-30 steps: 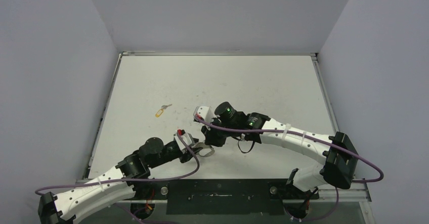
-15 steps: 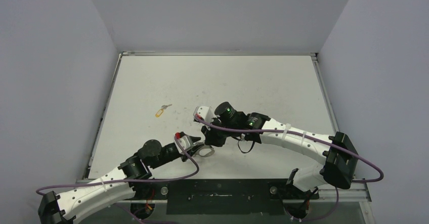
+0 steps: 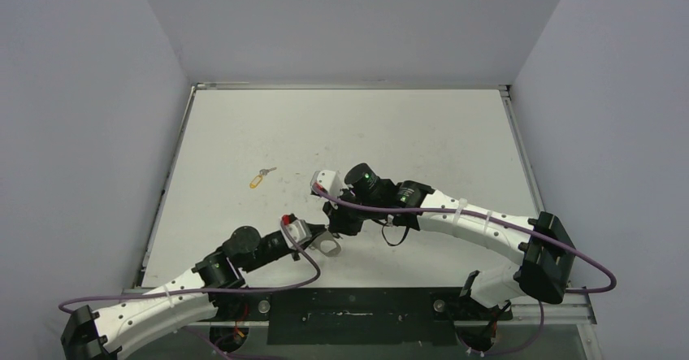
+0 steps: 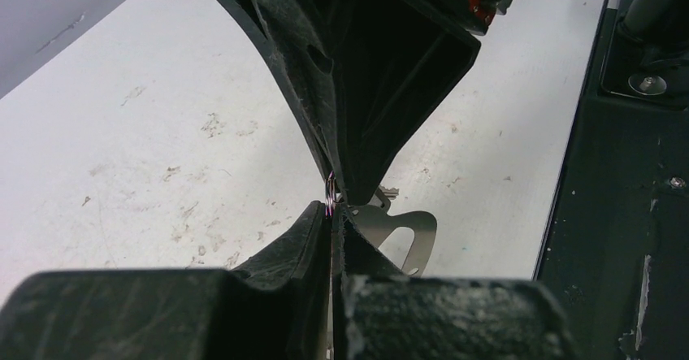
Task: Put the keys on the keyring
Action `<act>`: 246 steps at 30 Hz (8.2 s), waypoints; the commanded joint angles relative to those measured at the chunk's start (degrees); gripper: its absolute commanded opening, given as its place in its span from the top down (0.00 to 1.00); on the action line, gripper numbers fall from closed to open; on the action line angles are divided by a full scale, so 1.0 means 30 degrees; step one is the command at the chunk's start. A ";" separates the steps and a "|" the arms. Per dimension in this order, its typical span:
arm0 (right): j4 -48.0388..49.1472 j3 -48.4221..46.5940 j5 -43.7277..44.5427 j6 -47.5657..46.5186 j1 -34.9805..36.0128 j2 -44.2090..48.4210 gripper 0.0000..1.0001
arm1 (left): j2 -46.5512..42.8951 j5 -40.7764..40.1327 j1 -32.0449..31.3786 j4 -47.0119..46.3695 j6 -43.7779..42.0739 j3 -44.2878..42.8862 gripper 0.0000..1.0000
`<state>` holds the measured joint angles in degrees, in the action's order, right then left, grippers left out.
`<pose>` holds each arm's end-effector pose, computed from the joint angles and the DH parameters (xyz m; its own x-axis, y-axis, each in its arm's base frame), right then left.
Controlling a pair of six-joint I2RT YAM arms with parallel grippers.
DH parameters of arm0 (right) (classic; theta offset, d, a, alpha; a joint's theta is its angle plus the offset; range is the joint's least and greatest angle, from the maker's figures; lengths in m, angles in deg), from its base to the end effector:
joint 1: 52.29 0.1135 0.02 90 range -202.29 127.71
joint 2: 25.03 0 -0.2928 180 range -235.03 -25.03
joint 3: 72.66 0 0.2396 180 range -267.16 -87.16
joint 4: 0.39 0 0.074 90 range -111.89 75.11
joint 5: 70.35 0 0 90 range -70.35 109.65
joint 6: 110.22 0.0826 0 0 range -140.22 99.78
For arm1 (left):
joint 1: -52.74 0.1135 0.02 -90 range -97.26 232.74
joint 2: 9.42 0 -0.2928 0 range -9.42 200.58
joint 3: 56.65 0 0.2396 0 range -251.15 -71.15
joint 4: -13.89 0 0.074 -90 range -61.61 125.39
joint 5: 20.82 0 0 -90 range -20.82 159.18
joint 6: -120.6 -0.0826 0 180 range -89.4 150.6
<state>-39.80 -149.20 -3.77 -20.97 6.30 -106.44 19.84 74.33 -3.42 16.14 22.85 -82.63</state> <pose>0.1399 0.2921 0.2781 -0.3516 -0.5989 -0.7195 -0.9361 0.2275 0.2681 0.0826 -0.1364 0.2278 0.0651 0.1441 -0.9874 0.8762 0.4652 0.1257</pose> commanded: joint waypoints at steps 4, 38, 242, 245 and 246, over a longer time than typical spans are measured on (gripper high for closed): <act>0.0989 -0.0326 -0.0493 -0.0012 -0.0298 0.0107 0.99 | -0.1731 -0.0866 -0.0087 -0.1099 0.0913 0.0545 1.00; 0.5829 0.2405 -0.5622 -0.0329 -0.2386 0.0584 0.64 | -0.3732 -0.0047 -0.0077 -0.0943 0.1264 0.1367 1.00; 1.1772 0.6336 -0.8405 -0.2595 -0.1617 0.1336 1.00 | -0.2472 0.3146 -0.0030 -0.6273 0.1618 0.1991 1.00; 1.3373 0.7064 -0.7927 -0.2007 -0.1613 0.1430 0.99 | -0.2512 0.3201 -0.0040 -0.6288 0.1700 0.2031 1.00; 1.3960 0.7274 -0.7739 -0.1752 -0.1627 0.1481 0.96 | -0.2537 0.3191 -0.0049 -0.6266 0.1725 0.2026 1.00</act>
<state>-10.79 -129.31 -28.91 -29.26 0.64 -101.83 12.76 82.85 -3.40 5.08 26.98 -75.29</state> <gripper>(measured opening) 0.026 0.014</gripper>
